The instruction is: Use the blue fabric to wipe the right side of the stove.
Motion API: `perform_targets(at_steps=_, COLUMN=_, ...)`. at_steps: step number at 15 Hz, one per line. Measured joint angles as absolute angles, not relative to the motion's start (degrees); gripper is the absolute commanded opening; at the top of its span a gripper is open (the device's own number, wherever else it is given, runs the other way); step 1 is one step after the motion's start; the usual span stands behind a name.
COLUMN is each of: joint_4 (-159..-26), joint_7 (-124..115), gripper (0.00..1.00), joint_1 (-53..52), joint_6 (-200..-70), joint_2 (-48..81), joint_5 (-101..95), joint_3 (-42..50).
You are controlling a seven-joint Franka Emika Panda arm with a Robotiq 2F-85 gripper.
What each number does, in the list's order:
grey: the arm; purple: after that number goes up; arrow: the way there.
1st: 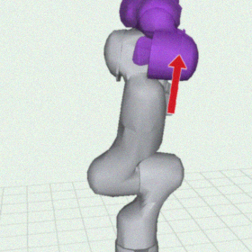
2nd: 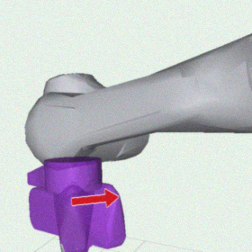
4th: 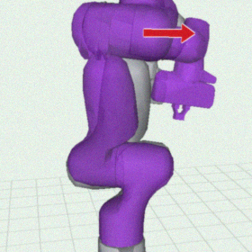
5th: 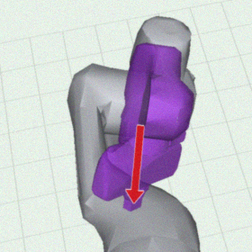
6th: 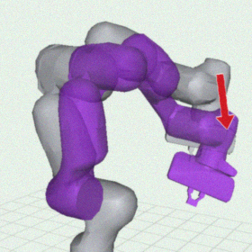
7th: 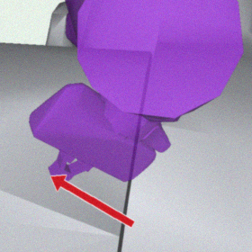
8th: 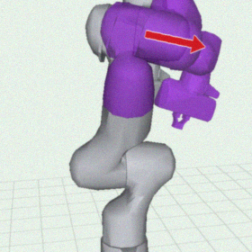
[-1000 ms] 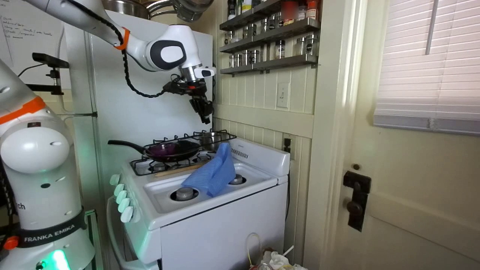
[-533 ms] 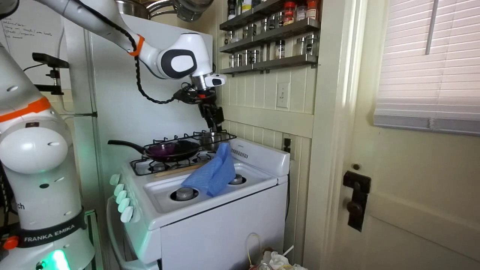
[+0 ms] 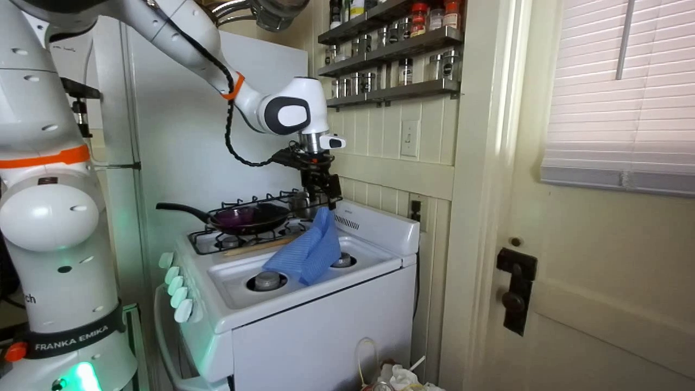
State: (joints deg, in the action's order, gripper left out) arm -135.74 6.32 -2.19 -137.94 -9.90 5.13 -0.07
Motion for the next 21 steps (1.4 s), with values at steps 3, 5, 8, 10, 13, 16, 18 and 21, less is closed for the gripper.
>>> perform_targets(at_steps=3, joint_4=-133.21, joint_7=10.33, gripper=1.0, joint_1=-2.04, joint_6=-137.75, joint_2=-5.82, joint_5=5.37, joint_3=0.57)
perform_targets(at_steps=5, joint_4=-131.56, joint_7=12.57, gripper=1.0, joint_1=-1.85, joint_6=-137.08, joint_2=-3.55, joint_5=5.48, joint_3=0.95)
perform_targets(at_steps=8, joint_4=-129.23, joint_7=15.66, gripper=1.0, joint_1=-1.82, joint_6=-134.14, joint_2=-0.86, joint_5=6.33, joint_3=0.77)
perform_targets(at_steps=10, joint_4=-127.82, joint_7=18.55, gripper=1.0, joint_1=-1.83, joint_6=-131.78, joint_2=0.54, joint_5=7.49, joint_3=0.35)
perform_targets(at_steps=13, joint_4=-126.31, joint_7=20.63, gripper=1.0, joint_1=-1.81, joint_6=-130.56, joint_2=1.65, joint_5=7.84, joint_3=0.03)
perform_targets(at_steps=16, joint_4=-125.88, joint_7=23.42, gripper=1.0, joint_1=-1.55, joint_6=-130.59, joint_2=0.16, joint_5=8.53, joint_3=0.07)
perform_targets(at_steps=18, joint_4=-126.05, joint_7=27.65, gripper=1.0, joint_1=-1.49, joint_6=-130.23, joint_2=-1.89, joint_5=9.58, joint_3=0.16)
perform_targets(at_steps=21, joint_4=-126.33, joint_7=34.84, gripper=1.0, joint_1=-1.5, joint_6=-125.83, joint_2=-4.27, joint_5=10.34, joint_3=0.34)
